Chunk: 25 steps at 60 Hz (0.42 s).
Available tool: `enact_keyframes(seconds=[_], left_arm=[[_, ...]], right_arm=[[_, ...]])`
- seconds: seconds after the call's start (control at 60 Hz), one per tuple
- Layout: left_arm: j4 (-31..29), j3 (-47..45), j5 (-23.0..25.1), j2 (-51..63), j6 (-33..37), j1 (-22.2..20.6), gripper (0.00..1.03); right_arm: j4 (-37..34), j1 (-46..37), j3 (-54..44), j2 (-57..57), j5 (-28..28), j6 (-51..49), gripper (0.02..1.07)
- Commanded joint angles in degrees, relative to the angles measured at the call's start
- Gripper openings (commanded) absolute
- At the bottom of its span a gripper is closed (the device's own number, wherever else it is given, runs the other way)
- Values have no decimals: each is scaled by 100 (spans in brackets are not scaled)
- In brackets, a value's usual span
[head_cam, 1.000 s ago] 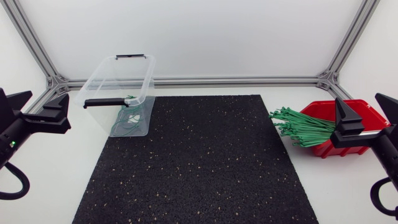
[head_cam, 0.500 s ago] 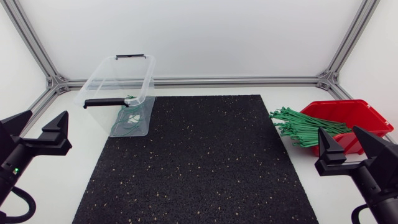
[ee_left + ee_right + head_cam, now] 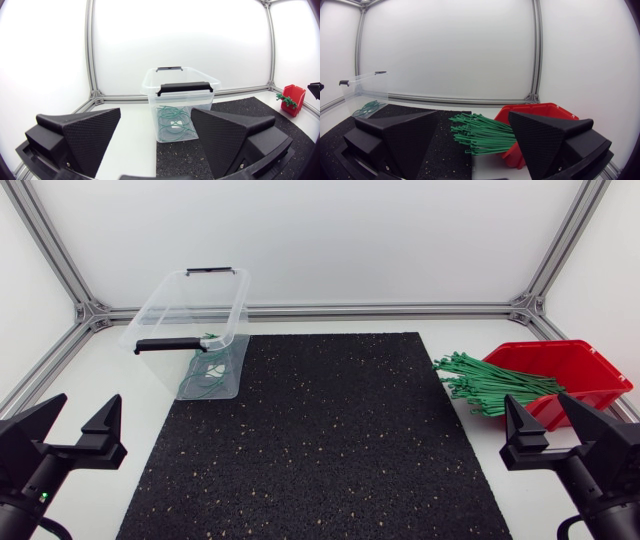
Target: Take a green cable tie from the red box, thread the tail through the head to close it, then place it in the transparent bin on the left.
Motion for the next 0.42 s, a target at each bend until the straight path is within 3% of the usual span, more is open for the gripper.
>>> enact_keyframes(seconds=[0.0, 0.4], left_arm=[[-56, -259, 55, -266, -189, -40, 97], [-259, -591, 108, -790, -250, -62, 91]], right_arm=[[-16, 40, -95, -32, -16, 148, 102], [-16, 40, -95, -32, -16, 148, 102]])
